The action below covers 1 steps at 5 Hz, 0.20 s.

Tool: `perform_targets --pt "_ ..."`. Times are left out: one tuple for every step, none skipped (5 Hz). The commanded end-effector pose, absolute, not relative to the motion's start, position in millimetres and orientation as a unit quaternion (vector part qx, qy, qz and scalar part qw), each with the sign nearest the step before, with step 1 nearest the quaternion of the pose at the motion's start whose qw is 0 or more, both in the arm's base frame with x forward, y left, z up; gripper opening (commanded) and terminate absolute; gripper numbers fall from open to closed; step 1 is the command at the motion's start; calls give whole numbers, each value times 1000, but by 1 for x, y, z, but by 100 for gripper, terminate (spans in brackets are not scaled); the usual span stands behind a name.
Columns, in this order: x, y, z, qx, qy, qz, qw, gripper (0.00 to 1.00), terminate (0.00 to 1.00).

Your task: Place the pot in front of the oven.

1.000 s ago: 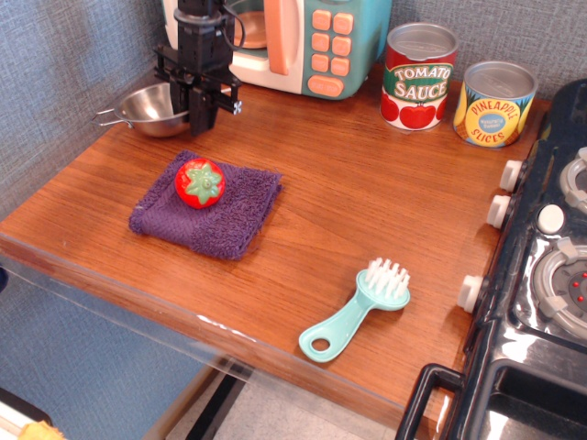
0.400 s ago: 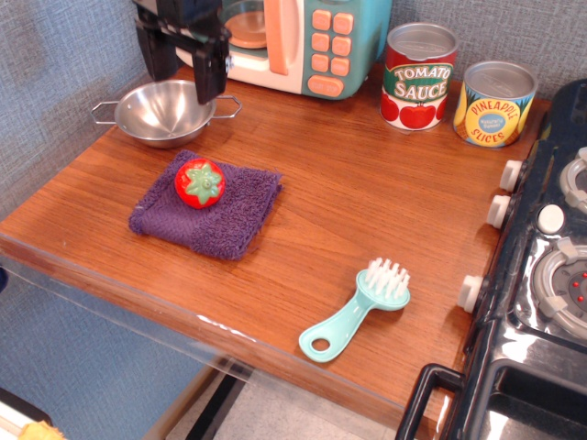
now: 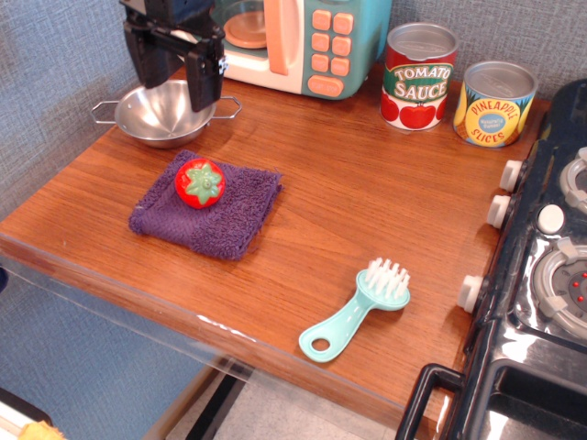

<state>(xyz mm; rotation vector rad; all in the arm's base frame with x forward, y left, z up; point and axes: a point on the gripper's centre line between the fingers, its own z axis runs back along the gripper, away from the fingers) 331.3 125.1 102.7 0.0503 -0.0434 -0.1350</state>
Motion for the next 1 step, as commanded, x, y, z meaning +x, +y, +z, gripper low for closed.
perform_targets --pt "315 119 132 41 -53 -66 996 100 100"
